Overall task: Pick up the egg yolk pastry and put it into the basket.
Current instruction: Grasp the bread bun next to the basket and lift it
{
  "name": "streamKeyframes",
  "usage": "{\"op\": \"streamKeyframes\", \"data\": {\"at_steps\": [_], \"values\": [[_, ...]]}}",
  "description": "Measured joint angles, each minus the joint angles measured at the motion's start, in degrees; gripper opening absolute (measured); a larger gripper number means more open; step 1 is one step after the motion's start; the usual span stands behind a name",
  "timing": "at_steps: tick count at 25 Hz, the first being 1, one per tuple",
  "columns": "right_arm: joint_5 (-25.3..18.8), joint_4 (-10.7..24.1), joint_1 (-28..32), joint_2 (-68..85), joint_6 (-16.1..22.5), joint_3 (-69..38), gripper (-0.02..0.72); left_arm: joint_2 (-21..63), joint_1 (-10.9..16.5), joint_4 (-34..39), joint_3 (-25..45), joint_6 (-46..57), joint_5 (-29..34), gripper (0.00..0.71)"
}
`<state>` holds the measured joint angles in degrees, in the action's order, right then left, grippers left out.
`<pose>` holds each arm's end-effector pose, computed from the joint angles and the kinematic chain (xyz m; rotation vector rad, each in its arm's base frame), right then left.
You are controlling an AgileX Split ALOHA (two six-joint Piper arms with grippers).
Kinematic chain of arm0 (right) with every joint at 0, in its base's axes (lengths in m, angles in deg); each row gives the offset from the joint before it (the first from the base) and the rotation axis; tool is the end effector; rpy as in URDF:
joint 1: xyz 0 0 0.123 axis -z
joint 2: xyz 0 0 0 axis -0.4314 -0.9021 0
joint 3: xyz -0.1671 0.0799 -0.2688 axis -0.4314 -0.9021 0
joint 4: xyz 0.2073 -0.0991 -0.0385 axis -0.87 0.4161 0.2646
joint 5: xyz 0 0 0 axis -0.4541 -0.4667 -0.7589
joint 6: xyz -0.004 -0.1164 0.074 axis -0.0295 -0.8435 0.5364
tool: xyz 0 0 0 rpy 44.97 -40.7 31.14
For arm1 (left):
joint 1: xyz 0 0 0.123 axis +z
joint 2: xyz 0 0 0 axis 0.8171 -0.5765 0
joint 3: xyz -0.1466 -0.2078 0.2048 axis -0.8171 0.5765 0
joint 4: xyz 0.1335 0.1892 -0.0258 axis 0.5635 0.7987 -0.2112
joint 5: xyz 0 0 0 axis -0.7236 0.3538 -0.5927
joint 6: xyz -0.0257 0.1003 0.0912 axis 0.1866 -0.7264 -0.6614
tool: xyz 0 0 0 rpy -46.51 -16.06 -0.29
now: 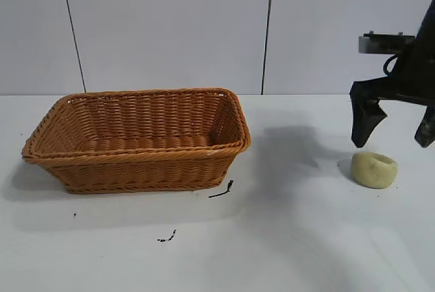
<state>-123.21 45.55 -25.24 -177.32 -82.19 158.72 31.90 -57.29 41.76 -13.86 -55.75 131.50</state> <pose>0.4076 0.0083 0.1560 -0.0308 2.9213 0.1080 -0.0216 0.0103 0.2468 -0.0250 2.0486 0.0257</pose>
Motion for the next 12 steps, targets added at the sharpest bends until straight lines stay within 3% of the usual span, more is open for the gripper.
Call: {"op": "streamKeyframes", "data": {"at_steps": [6, 12], "values": [[1.96, -0.95, -0.06, -3.91, -0.17, 0.00, 0.694, 0.00, 0.00, 0.00, 0.00, 0.00, 0.00, 0.696], [2.62, 0.88, -3.39, -3.96, -0.17, 0.00, 0.694, 0.00, 0.00, 0.00, 0.00, 0.00, 0.00, 0.696]]}}
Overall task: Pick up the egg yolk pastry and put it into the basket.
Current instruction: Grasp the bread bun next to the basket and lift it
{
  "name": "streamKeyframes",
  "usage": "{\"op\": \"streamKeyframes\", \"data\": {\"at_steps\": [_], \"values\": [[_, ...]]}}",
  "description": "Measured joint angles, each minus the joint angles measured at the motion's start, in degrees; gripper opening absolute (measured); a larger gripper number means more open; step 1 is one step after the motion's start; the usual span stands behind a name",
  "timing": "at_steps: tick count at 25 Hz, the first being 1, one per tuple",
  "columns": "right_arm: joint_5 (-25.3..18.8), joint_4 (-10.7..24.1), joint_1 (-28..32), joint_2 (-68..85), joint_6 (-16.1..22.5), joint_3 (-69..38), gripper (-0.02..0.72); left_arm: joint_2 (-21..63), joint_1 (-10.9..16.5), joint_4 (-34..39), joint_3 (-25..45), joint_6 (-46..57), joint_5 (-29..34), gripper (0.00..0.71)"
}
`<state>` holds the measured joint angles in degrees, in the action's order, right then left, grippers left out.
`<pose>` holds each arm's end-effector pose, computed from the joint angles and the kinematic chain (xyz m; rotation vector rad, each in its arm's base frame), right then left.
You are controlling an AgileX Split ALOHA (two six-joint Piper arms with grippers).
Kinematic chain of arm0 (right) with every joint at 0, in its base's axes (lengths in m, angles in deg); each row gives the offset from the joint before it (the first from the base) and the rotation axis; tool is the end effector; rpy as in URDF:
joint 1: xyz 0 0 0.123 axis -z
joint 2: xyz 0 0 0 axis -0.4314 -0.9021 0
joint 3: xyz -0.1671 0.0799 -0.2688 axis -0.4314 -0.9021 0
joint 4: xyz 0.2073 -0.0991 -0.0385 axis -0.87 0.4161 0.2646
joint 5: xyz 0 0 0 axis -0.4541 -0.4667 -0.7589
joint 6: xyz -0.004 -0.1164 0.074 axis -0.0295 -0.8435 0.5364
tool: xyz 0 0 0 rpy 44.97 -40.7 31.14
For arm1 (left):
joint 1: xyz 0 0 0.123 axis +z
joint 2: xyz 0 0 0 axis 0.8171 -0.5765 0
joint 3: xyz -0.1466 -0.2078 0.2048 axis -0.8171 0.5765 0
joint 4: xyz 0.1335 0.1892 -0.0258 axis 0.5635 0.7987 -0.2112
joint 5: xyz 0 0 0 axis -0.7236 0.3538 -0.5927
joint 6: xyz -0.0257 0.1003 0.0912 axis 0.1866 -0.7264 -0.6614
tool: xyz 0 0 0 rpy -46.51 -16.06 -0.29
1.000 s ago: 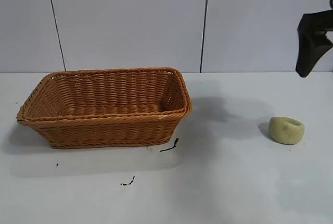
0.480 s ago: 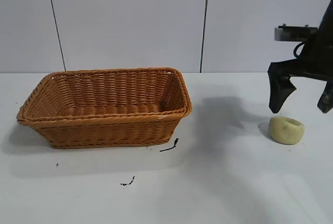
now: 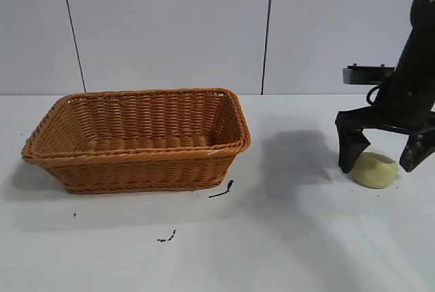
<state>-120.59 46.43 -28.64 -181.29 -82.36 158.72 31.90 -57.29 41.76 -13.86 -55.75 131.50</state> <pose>0.4139 0.0310 0.1287 -0.1316 2.9450 0.0959 -0.0216 0.0103 0.2468 -0.0250 2.0486 0.0257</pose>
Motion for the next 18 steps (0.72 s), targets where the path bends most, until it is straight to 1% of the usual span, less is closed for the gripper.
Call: {"op": "streamKeyframes", "data": {"at_steps": [3, 6, 14, 18], "values": [[2.23, 0.37, -1.52, 0.00, 1.33, 0.00, 0.694, 0.00, 0.00, 0.00, 0.00, 0.00, 0.00, 0.696], [3.55, 0.75, -1.60, 0.00, 3.00, 0.00, 0.694, 0.00, 0.00, 0.00, 0.00, 0.00, 0.00, 0.696], [4.05, 4.11, -1.49, -0.11, 5.50, 0.00, 0.694, 0.00, 0.00, 0.00, 0.00, 0.00, 0.00, 0.696], [4.56, 4.54, -1.49, -0.66, 5.83, 0.05, 0.694, 0.00, 0.00, 0.00, 0.00, 0.00, 0.00, 0.696]]}}
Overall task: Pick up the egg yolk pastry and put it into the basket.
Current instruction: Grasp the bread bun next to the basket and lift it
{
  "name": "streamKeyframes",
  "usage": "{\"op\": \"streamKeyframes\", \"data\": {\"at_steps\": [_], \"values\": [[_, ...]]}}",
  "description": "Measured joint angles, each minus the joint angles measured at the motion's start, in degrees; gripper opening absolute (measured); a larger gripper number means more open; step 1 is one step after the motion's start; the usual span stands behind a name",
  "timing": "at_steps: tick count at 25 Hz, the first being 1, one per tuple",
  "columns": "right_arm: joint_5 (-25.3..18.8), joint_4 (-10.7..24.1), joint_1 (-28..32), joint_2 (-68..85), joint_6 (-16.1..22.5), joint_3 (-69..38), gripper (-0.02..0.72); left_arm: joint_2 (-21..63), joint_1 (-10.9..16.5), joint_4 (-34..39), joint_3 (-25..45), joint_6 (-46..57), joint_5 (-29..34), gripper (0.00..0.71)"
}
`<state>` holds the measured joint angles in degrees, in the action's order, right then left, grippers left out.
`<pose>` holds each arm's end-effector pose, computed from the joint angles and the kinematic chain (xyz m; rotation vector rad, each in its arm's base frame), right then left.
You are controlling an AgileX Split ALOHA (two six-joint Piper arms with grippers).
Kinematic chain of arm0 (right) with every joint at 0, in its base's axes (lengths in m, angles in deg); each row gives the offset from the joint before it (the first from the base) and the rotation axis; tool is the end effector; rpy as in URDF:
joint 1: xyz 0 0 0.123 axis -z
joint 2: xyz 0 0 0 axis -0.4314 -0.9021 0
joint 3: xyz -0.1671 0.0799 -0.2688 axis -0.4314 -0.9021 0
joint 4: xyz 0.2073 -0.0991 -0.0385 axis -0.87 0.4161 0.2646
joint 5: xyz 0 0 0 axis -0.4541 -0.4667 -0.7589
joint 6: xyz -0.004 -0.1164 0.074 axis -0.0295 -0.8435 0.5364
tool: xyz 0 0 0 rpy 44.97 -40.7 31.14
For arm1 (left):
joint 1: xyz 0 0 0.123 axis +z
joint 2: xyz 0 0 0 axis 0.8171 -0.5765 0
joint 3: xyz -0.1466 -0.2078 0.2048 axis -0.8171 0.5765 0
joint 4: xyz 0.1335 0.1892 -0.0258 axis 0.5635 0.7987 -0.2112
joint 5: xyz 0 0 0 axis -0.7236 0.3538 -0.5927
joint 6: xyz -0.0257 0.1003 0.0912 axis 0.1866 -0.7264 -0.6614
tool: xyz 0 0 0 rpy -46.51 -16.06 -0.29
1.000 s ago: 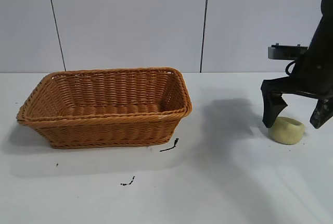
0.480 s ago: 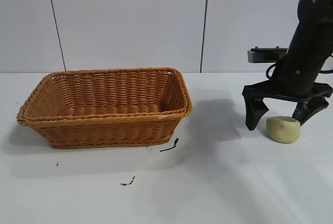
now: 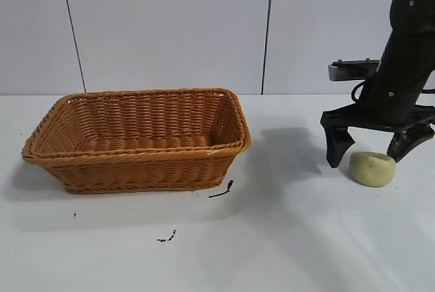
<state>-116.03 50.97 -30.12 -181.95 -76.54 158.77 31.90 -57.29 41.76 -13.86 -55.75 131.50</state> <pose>0.4242 0.0352 0.1261 -0.0975 2.8808 0.0312 -0.0216 0.0103 0.2468 -0.0250 2.0486 0.0257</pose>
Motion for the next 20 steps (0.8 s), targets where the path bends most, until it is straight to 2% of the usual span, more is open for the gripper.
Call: {"op": "streamKeyframes", "data": {"at_steps": [6, 8, 13, 14, 16, 20], "values": [[-0.32, 0.00, 0.00, -2.19, 0.35, -0.01, 0.686, 0.00, 0.00, 0.00, 0.00, 0.00, 0.00, 0.696], [-0.39, 0.00, 0.00, -2.19, 0.35, -0.01, 0.610, 0.00, 0.00, 0.00, 0.00, 0.00, 0.00, 0.696], [-1.30, 0.35, 0.13, -2.13, 0.35, -0.01, 0.217, 0.00, 0.00, 0.00, 0.00, 0.00, 0.00, 0.696], [-1.47, 0.29, 0.13, -2.13, 0.35, 0.11, 0.163, 0.00, 0.00, 0.00, 0.00, 0.00, 0.00, 0.696], [-1.83, 0.25, 0.13, -1.65, 0.35, 0.19, 0.119, 0.00, 0.00, 0.00, 0.00, 0.00, 0.00, 0.696], [-2.69, 0.25, 0.06, 1.94, 0.35, 0.19, 0.094, 0.00, 0.00, 0.00, 0.00, 0.00, 0.00, 0.696]]}}
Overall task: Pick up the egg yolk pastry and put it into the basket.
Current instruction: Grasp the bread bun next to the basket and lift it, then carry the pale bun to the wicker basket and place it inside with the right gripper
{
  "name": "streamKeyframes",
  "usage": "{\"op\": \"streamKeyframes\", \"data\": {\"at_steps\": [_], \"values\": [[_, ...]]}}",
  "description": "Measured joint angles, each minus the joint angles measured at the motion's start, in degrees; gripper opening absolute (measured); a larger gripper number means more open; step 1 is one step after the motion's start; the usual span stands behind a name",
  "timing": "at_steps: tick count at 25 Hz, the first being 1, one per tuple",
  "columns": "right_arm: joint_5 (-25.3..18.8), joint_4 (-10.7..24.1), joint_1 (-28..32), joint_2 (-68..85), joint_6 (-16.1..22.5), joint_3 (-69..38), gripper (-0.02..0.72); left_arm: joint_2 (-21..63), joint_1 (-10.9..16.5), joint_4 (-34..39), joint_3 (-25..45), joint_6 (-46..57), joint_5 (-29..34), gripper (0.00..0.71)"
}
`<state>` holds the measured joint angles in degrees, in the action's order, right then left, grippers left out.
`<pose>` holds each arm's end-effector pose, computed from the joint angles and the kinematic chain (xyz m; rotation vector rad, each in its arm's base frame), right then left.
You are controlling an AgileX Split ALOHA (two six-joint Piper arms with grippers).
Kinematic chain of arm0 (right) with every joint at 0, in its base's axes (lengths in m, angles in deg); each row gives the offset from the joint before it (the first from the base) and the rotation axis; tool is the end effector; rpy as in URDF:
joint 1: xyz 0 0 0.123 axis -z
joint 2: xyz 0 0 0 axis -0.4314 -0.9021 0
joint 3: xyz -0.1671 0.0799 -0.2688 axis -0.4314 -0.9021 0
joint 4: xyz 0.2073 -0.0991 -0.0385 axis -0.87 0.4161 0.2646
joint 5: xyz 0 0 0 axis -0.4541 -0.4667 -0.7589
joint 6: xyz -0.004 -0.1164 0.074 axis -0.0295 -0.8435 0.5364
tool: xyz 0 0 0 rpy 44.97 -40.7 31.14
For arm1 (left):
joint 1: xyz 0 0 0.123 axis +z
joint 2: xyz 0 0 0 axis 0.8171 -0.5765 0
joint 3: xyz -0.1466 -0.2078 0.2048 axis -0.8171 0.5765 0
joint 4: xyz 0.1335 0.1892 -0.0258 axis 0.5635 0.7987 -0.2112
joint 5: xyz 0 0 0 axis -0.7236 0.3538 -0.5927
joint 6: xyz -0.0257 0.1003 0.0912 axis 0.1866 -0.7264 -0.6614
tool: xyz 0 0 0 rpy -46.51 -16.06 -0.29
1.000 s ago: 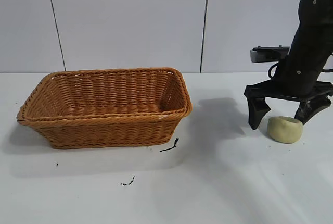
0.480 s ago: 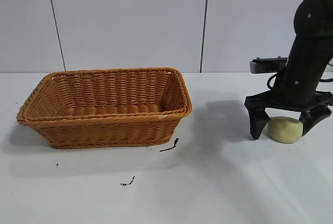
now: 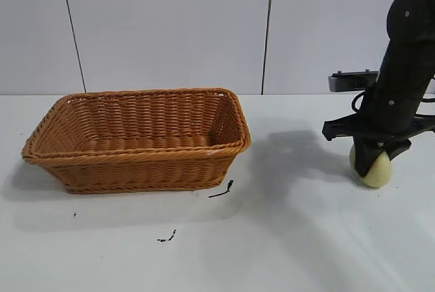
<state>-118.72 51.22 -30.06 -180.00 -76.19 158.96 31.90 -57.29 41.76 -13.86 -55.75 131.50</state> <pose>0.4186 0.0340 0.1397 -0.0926 2.8905 0.0278 -0.0216 0.0103 0.2468 -0.0250 2.0486 0.0257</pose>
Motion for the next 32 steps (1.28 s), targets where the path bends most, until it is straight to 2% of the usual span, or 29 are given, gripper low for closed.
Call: {"op": "streamKeyframes", "data": {"at_steps": [3, 6, 12, 17, 22, 27, 32], "values": [[-0.61, -0.22, -0.07, 4.98, -0.35, 0.79, 0.092, 0.00, 0.00, 0.00, 0.00, 0.00, 0.00, 0.696], [-5.04, -0.22, -0.66, 7.94, -0.85, 5.45, 0.090, 0.00, 0.00, 0.00, 0.00, 0.00, 0.00, 0.696], [-14.22, -0.23, -4.59, 4.98, -1.64, 21.81, 0.090, 0.00, 0.00, 0.00, 0.00, 0.00, 0.00, 0.696], [-19.69, -0.17, -11.97, -1.05, -1.92, 36.64, 0.085, 0.00, 0.00, 0.00, 0.00, 0.00, 0.00, 0.696], [-20.37, -0.28, -21.05, -6.00, -1.92, 44.30, 0.085, 0.00, 0.00, 0.00, 0.00, 0.00, 0.00, 0.696], [-17.72, -0.51, -28.82, -10.21, -2.11, 45.37, 0.085, 0.00, 0.00, 0.00, 0.00, 0.00, 0.00, 0.696], [-13.11, -1.08, -31.07, -17.04, -0.89, 45.37, 0.085, 0.00, 0.00, 0.00, 0.00, 0.00, 0.00, 0.696]]}}
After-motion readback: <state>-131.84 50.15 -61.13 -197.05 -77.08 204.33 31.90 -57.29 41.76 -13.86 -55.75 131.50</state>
